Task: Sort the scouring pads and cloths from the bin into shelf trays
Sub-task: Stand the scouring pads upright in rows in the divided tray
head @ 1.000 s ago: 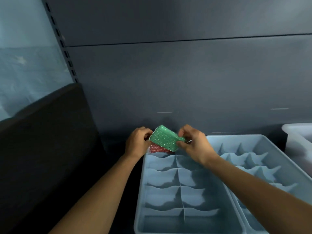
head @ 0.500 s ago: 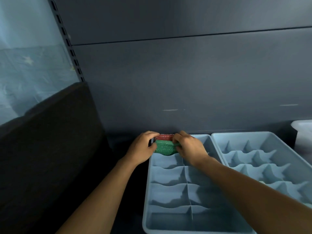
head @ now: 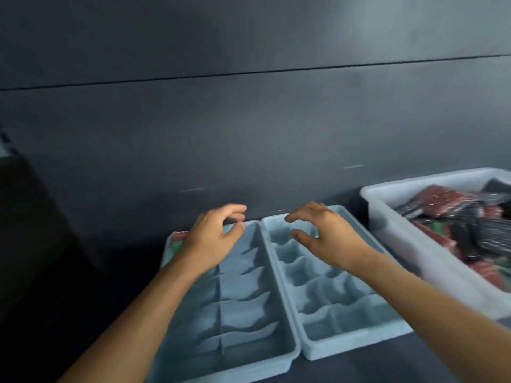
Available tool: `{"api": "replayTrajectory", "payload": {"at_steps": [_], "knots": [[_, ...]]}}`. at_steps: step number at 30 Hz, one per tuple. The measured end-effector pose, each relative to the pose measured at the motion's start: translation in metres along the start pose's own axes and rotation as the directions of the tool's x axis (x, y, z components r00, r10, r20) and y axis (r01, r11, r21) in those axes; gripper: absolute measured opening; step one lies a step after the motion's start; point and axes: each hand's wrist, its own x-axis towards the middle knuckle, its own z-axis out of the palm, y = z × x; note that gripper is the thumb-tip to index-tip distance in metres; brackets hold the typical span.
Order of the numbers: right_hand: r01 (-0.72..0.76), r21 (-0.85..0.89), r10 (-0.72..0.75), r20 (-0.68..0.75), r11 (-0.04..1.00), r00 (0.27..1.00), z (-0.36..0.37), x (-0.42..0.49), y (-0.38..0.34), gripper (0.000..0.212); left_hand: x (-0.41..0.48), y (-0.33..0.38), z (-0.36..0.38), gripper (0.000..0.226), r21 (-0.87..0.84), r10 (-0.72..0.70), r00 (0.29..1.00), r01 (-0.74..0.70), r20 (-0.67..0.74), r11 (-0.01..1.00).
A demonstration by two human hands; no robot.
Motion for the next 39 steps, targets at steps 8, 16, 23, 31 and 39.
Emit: {"api": "replayTrajectory", "payload": {"at_steps": [8, 16, 23, 31, 39], "knots": [[-0.245, -0.022, 0.234, -0.220, 0.969, 0.947, -0.121, -0.038, 0.127, 0.019, 0.052, 0.140, 0.110, 0.027, -0.261, 0.190, 0.965, -0.139, 0.182, 0.955], [-0.469, -0.362, 0.472, -0.088, 0.805, 0.877, -0.166, -0.026, 0.236, 0.043, 0.123, 0.217, 0.233, 0.047, -0.020, 0.182, 0.935, -0.185, 0.306, 0.983], [-0.500, -0.584, 0.615, -0.001, 0.640, 0.788, -0.151, -0.008, 0.262, 0.087, 0.139, 0.219, 0.262, 0.047, 0.435, 0.109, 0.925, -0.272, 0.364, 0.859], [-0.544, -0.346, 0.526, -0.151, 0.765, 0.837, -0.161, -0.002, 0.237, 0.015, 0.124, 0.209, 0.228, 0.038, -0.100, 0.047, 0.999, -0.046, 0.004, 0.994], [-0.454, -0.077, 0.395, -0.378, 0.888, 0.837, -0.172, 0.000, 0.149, 0.026, 0.058, 0.139, 0.131, 0.033, -0.367, 0.024, 0.985, -0.085, -0.168, 0.926]]}}
